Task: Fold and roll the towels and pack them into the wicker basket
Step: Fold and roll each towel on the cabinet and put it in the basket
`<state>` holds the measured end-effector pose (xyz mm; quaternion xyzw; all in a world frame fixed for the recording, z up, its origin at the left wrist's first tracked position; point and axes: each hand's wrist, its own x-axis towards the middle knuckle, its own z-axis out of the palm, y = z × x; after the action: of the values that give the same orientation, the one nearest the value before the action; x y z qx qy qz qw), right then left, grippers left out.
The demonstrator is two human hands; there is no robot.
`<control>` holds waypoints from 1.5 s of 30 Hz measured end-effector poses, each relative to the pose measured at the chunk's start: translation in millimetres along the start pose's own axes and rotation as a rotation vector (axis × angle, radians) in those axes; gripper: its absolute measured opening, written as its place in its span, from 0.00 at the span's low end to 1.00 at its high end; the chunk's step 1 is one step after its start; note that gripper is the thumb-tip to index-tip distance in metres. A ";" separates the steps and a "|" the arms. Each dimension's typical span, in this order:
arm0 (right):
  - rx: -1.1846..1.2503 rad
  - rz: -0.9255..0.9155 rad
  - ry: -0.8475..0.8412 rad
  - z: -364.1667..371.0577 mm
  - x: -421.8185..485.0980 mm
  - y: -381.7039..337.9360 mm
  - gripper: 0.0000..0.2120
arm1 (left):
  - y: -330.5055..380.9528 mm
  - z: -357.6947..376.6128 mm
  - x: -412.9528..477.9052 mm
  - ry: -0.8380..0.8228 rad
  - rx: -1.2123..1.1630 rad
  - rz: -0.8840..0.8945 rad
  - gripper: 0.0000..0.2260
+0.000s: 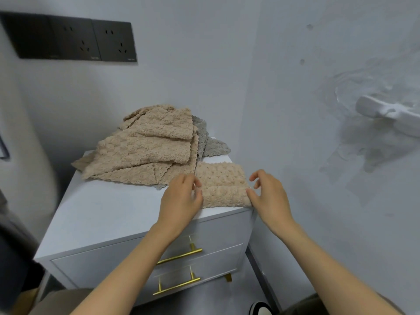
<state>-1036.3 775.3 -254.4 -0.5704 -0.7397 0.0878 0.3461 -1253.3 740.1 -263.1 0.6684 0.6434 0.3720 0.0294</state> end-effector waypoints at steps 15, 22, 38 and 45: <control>-0.282 -0.519 -0.118 14.4 -13.6 6.9 0.25 | -5.8 -1.0 -5.9 -0.173 0.095 0.337 0.16; -0.300 -0.518 -0.173 9.0 -8.9 18.1 0.24 | -15.9 -1.1 -3.9 -0.203 0.069 0.367 0.18; 0.265 0.009 -0.327 -12.9 2.8 15.3 0.07 | -9.0 -13.0 7.2 -0.278 -0.238 -0.029 0.05; 0.370 0.278 -0.348 -15.2 2.7 7.9 0.10 | -4.6 -13.2 4.9 -0.270 -0.217 -0.113 0.16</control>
<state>-1021.1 776.3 -246.1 -0.5697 -0.6742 0.3644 0.2968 -1264.7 739.4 -253.7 0.6680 0.6263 0.3438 0.2082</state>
